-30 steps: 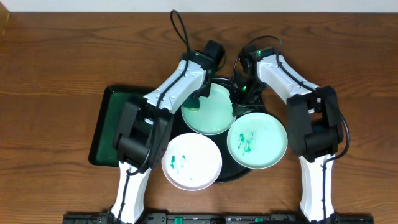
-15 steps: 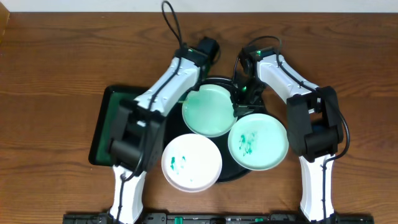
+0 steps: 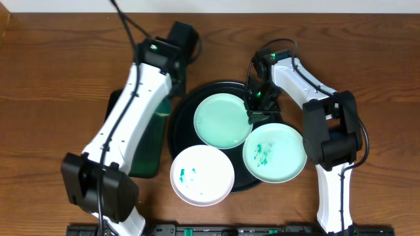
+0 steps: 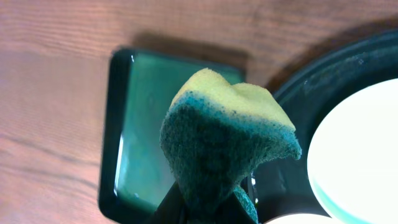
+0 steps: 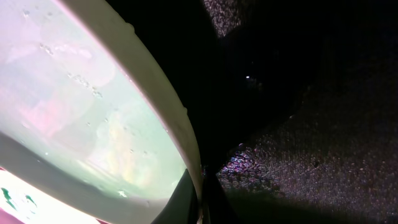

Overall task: Clean dirty plates on tray and stack at the side
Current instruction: 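Carry the sponge left and set it down in the green tray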

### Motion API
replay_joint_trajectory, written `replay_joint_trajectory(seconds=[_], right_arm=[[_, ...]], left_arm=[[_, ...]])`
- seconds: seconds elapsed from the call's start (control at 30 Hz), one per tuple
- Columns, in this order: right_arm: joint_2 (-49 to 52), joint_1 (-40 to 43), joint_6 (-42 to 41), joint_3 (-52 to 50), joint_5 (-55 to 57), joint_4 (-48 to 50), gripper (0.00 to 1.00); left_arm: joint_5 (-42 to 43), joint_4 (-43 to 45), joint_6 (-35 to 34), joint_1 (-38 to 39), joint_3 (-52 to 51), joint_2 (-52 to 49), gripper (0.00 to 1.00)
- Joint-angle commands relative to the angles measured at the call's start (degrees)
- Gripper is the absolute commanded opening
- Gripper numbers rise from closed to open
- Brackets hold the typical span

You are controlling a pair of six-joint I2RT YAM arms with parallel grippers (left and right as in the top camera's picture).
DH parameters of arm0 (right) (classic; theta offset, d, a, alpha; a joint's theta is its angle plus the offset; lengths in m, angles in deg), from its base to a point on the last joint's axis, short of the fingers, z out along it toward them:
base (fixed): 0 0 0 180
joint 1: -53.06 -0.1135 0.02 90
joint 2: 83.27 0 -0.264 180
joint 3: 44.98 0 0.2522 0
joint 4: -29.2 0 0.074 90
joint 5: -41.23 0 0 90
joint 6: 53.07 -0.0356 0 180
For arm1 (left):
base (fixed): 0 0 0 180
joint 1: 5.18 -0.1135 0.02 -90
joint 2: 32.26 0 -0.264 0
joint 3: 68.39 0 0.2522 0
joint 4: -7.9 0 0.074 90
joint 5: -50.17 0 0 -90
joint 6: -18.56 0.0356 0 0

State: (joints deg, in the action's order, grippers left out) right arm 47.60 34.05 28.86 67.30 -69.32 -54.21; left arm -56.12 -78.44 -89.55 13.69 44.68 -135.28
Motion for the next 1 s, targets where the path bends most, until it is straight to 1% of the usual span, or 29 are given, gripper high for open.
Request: replay_joint_trajectory(seconds=[0.0,0.1,0.23,0.33,0.4,0.5,0.57,0.7,0.73,0.77,0.83,0.97], right_arm=[[1.8,0.5,1.5,-1.2,6.8,0.2,0.01],[1.8,0.5,1.9,-1.2,6.8,0.6,0.01],[1.8,0.5,2.0,-1.2,6.3,0.9,0.01],[1.8,0.6,2.6,-1.2,4.9,1.3,0.01],[1.8,0.6,2.6,-1.2,4.9,1.5,0.01],[1.8,0.6,2.8,-1.2,4.8,1.7,0.01],[1.8,0.6,2.8,-1.2,4.8,1.7,0.01],[1.8,0.5,3.1,-1.2,4.1,2.4,0.01],[1.8,0.5,3.5,-1.2,3.6,2.7,0.01],[1.8,0.5,3.8,-1.1,3.1,2.9,0.01],[1.8,0.5,3.9,-0.6,3.1,2.8,0.01],[1.8,0.5,3.9,0.9,3.1,2.1,0.01]], left_arm=[[6.4,-0.5,-1.1,-4.1,-1.1,-0.2,0.08],[10.3,0.2,-0.5,-8.3,-2.8,-0.2,0.08],[17.4,3.3,3.3,-14.1,-5.8,-0.2,0.08],[20.8,6.0,4.0,-18.3,-9.7,-0.2,0.08],[24.1,8.4,5.6,-21.2,-13.2,-0.2,0.07],[25.3,12.2,5.9,-24.9,-18.9,-0.2,0.08],[26.2,14.8,7.5,-27.3,-22.8,-0.2,0.08],[26.2,17.4,8.0,-30.7,-27.5,-0.2,0.08],[26.2,17.8,8.2,-31.1,-27.9,-0.2,0.08],[26.2,17.9,8.6,-31.5,-28.0,-0.2,0.11],[26.2,18.3,8.7,-31.7,-28.0,-0.2,0.25],[26.2,18.8,9.4,-31.6,-28.0,-0.2,0.25]])
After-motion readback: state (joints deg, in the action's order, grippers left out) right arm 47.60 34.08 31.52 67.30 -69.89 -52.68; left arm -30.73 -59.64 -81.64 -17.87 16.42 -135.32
